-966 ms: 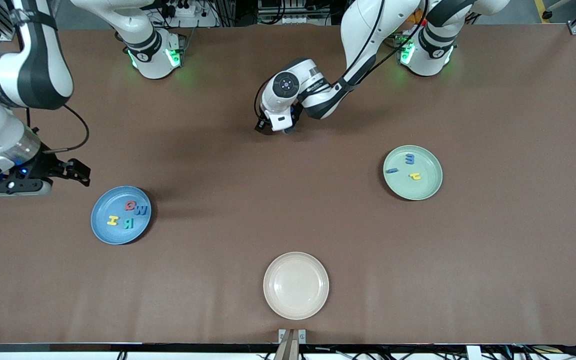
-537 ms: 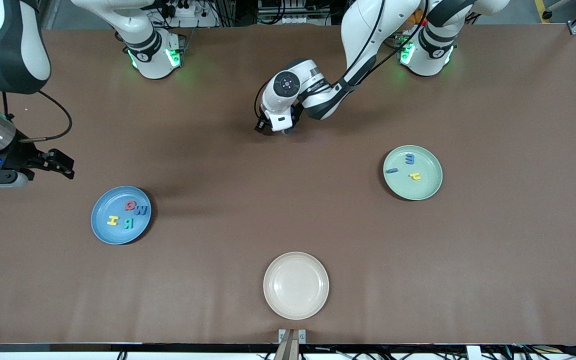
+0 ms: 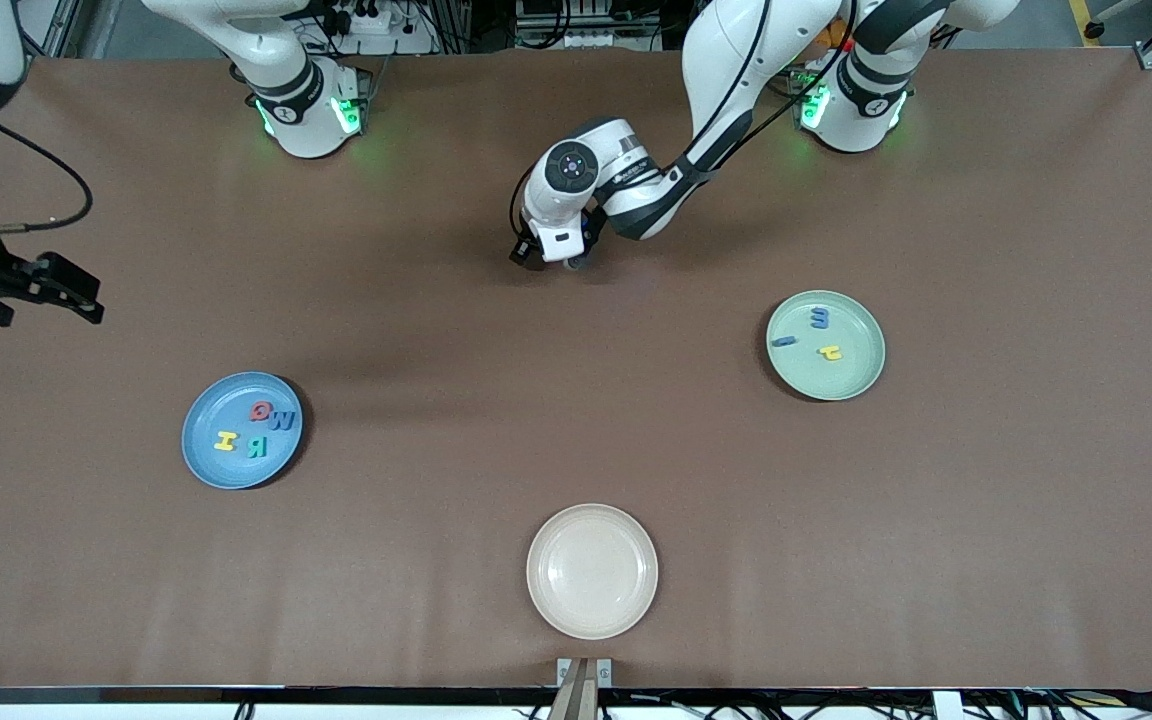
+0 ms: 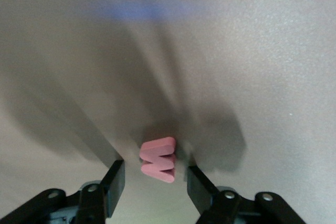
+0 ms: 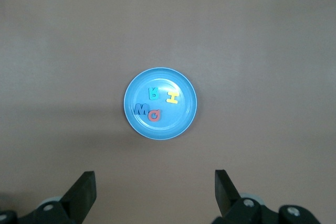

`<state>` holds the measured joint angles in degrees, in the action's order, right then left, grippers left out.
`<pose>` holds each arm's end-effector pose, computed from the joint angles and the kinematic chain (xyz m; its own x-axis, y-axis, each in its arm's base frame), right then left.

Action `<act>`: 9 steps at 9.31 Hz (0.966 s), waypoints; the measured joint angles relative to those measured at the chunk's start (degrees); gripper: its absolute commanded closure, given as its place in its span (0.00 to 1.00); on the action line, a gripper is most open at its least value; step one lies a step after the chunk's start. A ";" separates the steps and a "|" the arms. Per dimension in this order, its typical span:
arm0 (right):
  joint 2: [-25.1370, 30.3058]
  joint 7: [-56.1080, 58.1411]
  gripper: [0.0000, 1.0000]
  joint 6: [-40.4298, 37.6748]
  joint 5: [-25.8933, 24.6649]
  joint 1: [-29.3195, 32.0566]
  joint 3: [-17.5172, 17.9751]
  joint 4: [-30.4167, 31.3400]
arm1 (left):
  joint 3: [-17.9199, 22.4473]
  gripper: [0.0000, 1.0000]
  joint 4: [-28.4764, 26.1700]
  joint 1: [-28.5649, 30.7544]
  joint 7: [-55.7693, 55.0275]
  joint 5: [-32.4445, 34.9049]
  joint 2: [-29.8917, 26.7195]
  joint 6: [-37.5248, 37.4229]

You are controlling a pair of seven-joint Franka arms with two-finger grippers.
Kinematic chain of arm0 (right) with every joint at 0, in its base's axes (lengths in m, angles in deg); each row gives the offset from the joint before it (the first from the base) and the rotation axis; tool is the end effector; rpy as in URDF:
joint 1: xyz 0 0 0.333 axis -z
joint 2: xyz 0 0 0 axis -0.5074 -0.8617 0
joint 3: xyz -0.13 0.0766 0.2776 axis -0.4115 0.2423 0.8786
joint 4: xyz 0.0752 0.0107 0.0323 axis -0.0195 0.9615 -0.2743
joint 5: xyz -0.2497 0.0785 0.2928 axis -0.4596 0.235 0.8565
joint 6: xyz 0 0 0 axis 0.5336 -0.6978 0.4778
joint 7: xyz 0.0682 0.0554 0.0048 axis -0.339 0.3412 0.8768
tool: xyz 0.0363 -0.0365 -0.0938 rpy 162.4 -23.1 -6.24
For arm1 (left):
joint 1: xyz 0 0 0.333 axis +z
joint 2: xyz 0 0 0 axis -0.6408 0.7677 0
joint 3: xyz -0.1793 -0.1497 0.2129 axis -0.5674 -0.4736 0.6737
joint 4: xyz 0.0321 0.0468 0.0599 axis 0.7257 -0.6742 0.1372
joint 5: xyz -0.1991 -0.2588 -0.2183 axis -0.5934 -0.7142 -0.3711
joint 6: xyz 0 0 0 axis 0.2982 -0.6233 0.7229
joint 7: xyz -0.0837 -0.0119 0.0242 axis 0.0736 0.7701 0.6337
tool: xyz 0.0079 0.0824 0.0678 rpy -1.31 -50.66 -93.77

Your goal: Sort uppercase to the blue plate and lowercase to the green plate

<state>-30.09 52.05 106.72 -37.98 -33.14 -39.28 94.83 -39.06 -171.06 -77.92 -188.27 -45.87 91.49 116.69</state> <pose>0.5744 -0.0190 0.6063 0.9966 0.0455 0.0683 0.0424 -0.9980 0.0471 0.2768 -0.5845 0.1567 0.4190 0.8414 -0.3413 0.8682 -0.4813 -0.1209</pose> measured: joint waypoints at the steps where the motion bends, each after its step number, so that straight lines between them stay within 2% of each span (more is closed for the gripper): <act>1: -0.01 -0.01 0.00 -0.71 0.48 -0.02 0.07 -1.11 | -0.03 0.41 0.08 0.00 0.00 0.25 -0.07 -0.89; 3: -0.02 -0.01 0.00 -0.62 3.88 -0.03 0.09 -2.12 | -0.02 0.42 0.32 0.15 0.31 0.68 -0.17 -2.84; 7: -0.02 -0.01 0.00 -0.31 4.13 -0.01 0.02 -2.68 | 0.17 0.47 0.69 0.61 0.32 1.14 -0.24 -4.38; 9: -0.04 -0.05 0.00 -0.56 4.14 -0.01 0.02 -2.68 | 0.18 0.52 0.77 0.61 0.32 1.14 -0.28 -4.78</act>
<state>-30.13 51.99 106.16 -33.85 -33.15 -39.26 92.15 -38.89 -170.29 -77.32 -187.94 -44.73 91.21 111.91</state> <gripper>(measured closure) 0.000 0.471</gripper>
